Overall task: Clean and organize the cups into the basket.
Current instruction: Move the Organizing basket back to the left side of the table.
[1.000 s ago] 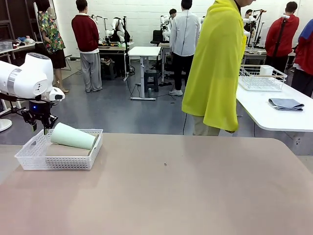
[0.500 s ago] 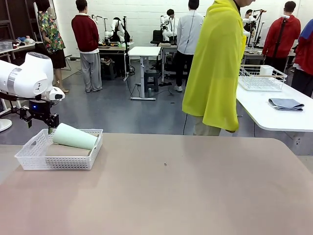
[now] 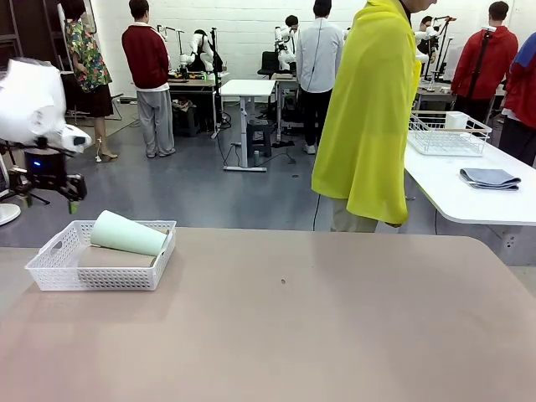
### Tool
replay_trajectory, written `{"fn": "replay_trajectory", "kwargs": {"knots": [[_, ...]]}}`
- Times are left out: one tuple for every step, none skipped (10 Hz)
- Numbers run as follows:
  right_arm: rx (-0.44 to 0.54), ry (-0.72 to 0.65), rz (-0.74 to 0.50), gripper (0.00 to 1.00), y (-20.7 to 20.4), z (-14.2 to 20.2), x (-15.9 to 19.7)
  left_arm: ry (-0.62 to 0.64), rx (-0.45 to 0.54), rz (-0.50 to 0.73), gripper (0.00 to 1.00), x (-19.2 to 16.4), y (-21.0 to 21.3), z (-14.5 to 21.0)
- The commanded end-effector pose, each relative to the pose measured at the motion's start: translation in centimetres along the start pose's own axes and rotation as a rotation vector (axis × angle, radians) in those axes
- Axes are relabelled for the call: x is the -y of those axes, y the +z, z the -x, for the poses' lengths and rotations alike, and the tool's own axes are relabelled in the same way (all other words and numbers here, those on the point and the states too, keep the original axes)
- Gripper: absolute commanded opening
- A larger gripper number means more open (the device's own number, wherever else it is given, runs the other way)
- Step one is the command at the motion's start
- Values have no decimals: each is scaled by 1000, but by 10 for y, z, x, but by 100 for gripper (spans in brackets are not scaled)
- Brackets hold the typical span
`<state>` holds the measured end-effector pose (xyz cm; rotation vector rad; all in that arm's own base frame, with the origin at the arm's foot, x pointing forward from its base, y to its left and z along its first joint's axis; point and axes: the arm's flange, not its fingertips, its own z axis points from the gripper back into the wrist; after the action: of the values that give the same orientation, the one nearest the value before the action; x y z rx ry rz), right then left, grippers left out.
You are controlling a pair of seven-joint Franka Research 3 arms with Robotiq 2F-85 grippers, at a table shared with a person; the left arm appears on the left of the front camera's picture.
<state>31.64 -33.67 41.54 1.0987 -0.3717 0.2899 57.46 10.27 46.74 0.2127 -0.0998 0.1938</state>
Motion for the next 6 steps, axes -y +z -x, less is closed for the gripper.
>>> {"fn": "replay_trajectory", "kwargs": {"knots": [[6, 12, -2, 100, -2, 2, -2, 38, 64, 51, 100, -33, 42, 91], [6, 12, -2, 100, -2, 2, -2, 9, 74, 106, 100, -43, 56, 127], [6, 12, -2, 100, -2, 2, -2, -35, 93, 155, 100, -46, 62, 159], [6, 12, -2, 100, -2, 2, -2, -62, 118, 180, 100, -44, 64, 182], [6, 12, -2, 100, -2, 2, -2, -74, 156, 187, 100, -43, 67, 199], [6, 12, -2, 100, -2, 2, -2, 6, 185, 176, 100, -33, 68, 203]]}}
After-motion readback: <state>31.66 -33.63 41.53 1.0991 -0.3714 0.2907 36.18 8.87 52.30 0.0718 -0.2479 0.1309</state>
